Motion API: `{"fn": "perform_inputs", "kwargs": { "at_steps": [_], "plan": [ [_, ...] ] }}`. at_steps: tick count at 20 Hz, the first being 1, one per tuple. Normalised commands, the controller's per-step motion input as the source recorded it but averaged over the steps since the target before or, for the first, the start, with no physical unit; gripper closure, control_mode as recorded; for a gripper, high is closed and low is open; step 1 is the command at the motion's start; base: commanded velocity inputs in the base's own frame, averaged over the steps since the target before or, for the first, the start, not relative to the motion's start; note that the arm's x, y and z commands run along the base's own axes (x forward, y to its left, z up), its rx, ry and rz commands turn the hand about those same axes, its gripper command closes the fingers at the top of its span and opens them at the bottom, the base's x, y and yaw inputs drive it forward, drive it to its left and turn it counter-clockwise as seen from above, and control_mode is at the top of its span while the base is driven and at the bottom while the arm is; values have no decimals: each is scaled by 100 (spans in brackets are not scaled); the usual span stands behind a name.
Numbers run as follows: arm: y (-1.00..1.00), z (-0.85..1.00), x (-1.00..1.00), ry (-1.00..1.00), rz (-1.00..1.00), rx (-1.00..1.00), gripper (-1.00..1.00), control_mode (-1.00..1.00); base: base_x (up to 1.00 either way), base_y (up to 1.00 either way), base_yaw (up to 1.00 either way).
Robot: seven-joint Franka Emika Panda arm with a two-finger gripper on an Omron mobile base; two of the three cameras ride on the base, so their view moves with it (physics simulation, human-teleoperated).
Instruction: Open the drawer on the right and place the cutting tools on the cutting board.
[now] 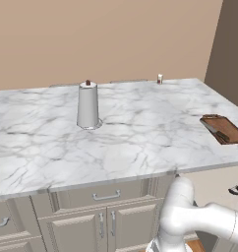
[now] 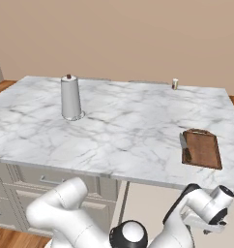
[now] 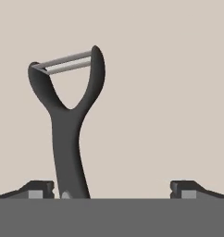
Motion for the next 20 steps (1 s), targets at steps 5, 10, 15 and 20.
{"fn": "perform_inputs", "kwargs": {
  "at_steps": [5, 10, 15, 20],
  "plan": [
    [2, 0, -16, 0, 0, -10, -100, -100, 0, 0, 0],
    [3, 0, -28, 0, 0, -14, -100, -100, 0, 0, 0],
    [17, -4, -8, 0, 0, -6, -100, -100, 0, 0, 0],
    [21, -1, 0, 0, 0, 0, -100, -100, 0, 0, 0]
  ]
}}
